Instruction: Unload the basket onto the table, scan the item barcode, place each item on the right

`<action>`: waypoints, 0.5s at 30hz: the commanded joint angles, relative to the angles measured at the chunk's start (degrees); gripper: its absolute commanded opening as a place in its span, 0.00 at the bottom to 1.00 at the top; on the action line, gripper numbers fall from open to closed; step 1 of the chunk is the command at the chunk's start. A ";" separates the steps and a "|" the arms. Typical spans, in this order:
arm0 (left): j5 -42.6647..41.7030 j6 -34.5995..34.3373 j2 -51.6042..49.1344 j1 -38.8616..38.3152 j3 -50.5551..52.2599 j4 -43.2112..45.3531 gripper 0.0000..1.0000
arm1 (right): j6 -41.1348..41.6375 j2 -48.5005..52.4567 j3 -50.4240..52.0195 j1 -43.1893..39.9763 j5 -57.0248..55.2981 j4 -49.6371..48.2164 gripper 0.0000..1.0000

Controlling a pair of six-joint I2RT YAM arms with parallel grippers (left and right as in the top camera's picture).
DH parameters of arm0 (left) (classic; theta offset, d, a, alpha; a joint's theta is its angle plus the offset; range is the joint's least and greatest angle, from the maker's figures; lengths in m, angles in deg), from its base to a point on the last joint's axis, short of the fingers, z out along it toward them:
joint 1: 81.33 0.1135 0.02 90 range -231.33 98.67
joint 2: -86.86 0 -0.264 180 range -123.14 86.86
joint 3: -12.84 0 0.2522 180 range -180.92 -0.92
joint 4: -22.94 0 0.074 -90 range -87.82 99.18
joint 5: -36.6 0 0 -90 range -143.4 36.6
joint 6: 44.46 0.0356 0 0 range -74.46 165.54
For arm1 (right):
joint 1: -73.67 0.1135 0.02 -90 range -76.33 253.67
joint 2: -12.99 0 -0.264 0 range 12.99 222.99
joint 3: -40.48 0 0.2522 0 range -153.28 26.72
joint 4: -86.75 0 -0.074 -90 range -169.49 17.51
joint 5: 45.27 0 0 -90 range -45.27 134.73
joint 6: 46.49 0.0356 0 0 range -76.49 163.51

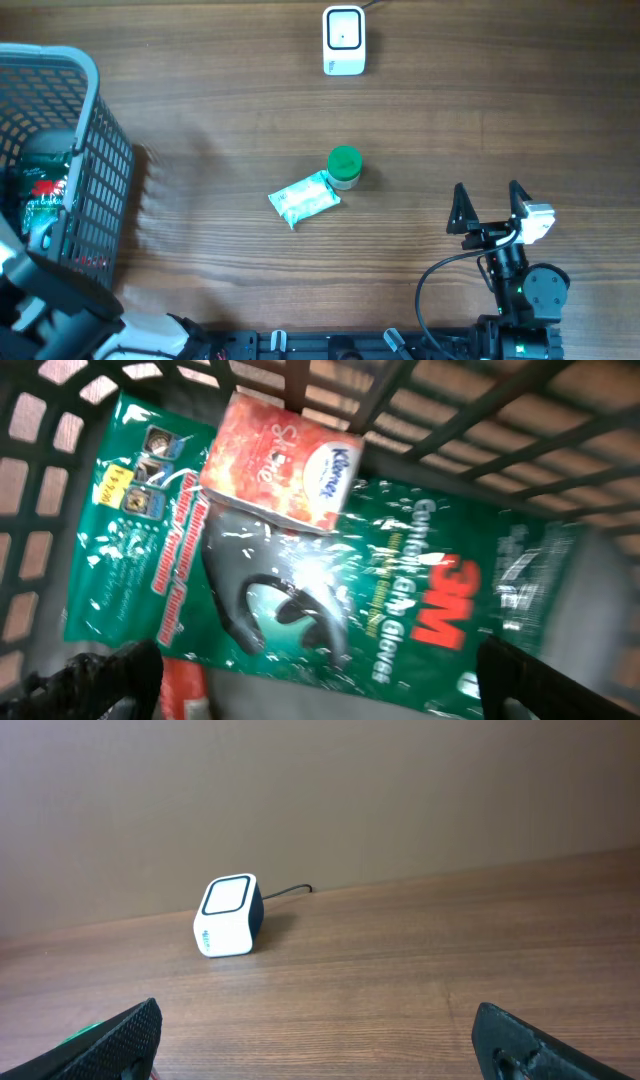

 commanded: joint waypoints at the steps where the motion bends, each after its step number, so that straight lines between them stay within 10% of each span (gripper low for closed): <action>1: 8.46 3.45 -4.92 -1.84 0.42 -1.11 1.00 | -0.68 -0.35 0.04 0.02 -0.15 -0.33 1.00; 15: 10.84 3.76 -8.24 0.83 0.42 3.32 0.93 | -0.66 -0.35 0.04 0.02 -0.17 -0.33 1.00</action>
